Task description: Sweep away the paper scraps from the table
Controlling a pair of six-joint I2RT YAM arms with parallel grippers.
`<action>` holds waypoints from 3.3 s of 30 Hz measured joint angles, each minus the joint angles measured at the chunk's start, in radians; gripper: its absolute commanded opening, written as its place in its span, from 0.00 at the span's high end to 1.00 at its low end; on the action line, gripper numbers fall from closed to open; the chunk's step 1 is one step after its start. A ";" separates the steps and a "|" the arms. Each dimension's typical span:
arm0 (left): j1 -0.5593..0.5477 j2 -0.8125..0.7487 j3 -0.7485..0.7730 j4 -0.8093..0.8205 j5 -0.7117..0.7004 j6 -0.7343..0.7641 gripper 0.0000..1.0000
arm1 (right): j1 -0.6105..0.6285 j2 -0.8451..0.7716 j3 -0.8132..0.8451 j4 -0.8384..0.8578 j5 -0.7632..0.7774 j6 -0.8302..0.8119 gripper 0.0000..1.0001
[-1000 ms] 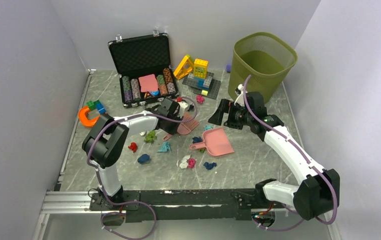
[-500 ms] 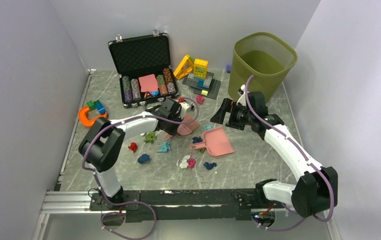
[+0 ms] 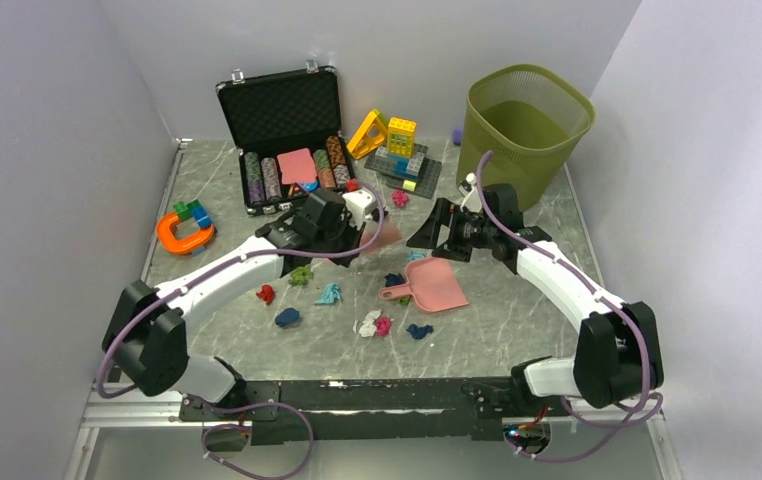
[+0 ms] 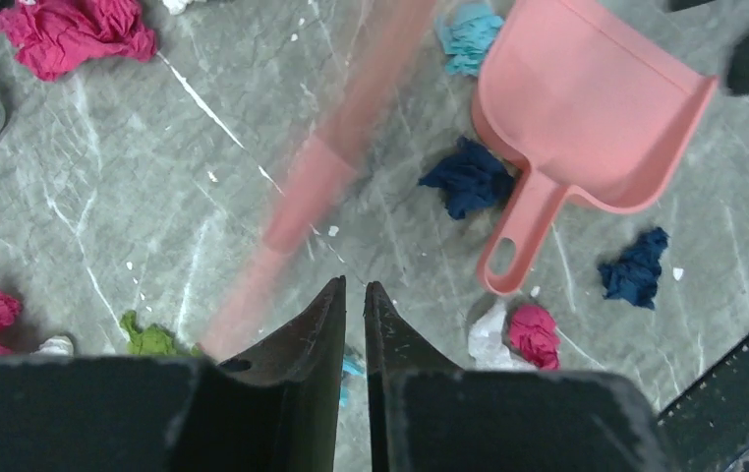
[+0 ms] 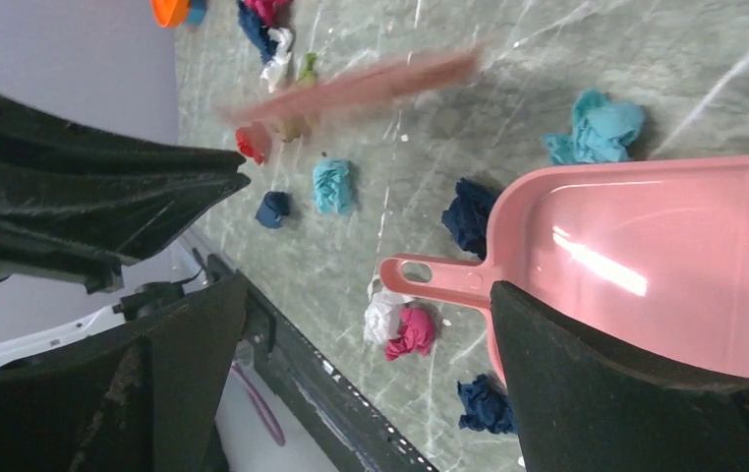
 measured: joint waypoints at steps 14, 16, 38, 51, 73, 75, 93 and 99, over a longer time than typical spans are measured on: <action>-0.048 -0.058 -0.012 -0.008 -0.034 -0.005 0.48 | 0.051 0.053 -0.026 0.122 -0.044 0.053 0.00; -0.047 -0.041 -0.012 -0.006 -0.081 0.003 0.39 | 0.051 0.048 -0.026 0.111 -0.027 0.043 0.00; 0.151 0.371 0.071 -0.012 -0.019 -0.207 0.27 | 0.050 -0.030 -0.028 0.045 0.047 0.016 0.00; 0.126 0.420 0.101 0.134 0.290 -0.331 0.27 | 0.045 -0.051 -0.028 0.019 0.071 0.005 0.00; 0.156 0.448 0.404 -0.220 0.050 0.304 0.22 | 0.010 -0.068 -0.027 -0.034 0.067 -0.019 0.00; 0.156 0.508 0.433 -0.250 0.039 0.385 0.22 | 0.010 -0.068 -0.020 -0.048 0.066 -0.023 0.00; 0.157 0.643 0.490 -0.328 0.064 0.607 0.34 | 0.005 -0.071 0.008 -0.085 0.068 -0.035 0.00; 0.115 0.634 0.470 -0.288 0.034 0.604 0.58 | 0.005 -0.071 0.002 -0.074 0.067 -0.023 0.00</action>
